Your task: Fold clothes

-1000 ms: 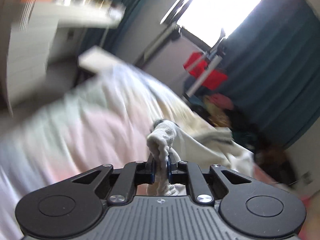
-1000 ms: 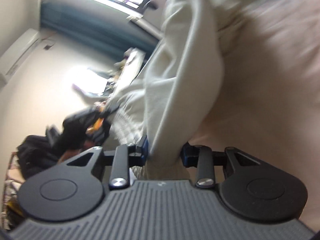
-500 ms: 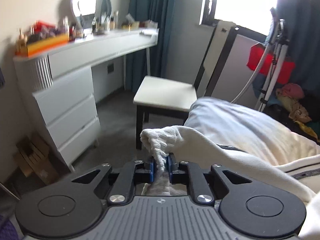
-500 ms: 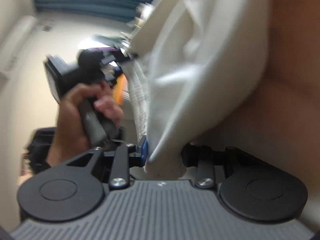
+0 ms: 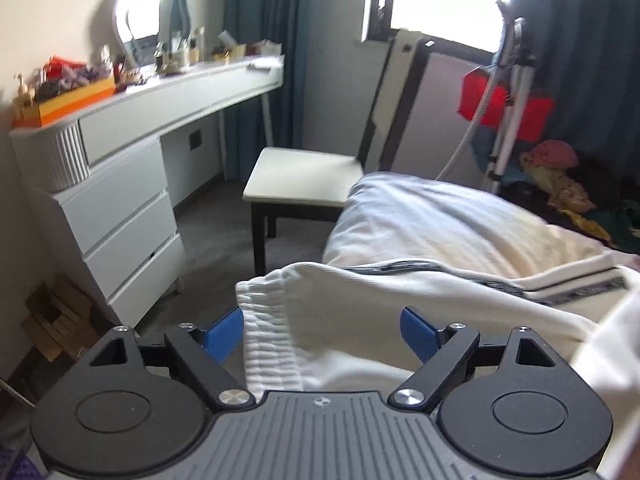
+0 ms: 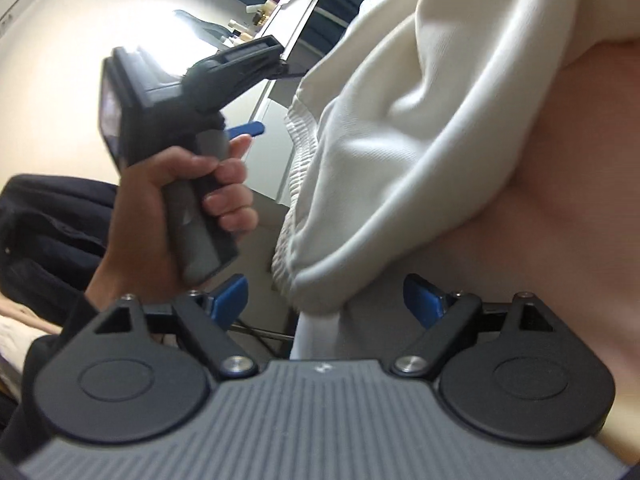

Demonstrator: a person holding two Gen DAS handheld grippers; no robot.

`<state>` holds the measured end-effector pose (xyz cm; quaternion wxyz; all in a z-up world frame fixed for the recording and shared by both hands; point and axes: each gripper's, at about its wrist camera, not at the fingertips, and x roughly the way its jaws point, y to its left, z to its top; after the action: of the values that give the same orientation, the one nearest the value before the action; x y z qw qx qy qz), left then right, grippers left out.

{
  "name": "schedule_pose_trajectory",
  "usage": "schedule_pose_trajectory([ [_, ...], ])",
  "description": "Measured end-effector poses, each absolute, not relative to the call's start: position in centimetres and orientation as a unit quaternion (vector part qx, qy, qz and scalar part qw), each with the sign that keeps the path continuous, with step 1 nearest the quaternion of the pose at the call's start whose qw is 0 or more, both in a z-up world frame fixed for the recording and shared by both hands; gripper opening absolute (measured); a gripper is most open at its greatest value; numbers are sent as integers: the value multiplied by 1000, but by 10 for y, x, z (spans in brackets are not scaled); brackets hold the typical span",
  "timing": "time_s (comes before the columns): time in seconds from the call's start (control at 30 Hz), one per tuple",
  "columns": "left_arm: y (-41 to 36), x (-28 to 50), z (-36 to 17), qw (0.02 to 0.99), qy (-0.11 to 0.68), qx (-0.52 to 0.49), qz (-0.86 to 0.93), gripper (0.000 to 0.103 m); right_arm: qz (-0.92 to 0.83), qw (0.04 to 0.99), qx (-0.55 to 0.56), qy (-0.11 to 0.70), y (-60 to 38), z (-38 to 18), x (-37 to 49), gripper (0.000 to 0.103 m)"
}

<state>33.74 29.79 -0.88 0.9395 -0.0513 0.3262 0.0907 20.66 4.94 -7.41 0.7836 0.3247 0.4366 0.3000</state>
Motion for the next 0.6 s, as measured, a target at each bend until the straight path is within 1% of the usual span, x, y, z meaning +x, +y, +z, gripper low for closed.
schedule_pose_trajectory([
  [0.1,267,298,19,948,308,-38,75,90,286,827,274,400,21,-34,179,87],
  [0.23,220,235,53,960,273,-51,45,91,259,885,204,328,-25,28,141,86],
  [0.37,169,173,69,967,247,-61,12,92,223,927,150,262,-74,76,104,86],
  [0.47,129,128,72,970,236,-61,-4,92,198,947,116,223,-109,95,79,86],
  [0.6,88,79,71,974,213,-71,-12,92,164,963,90,193,-149,98,58,86],
])
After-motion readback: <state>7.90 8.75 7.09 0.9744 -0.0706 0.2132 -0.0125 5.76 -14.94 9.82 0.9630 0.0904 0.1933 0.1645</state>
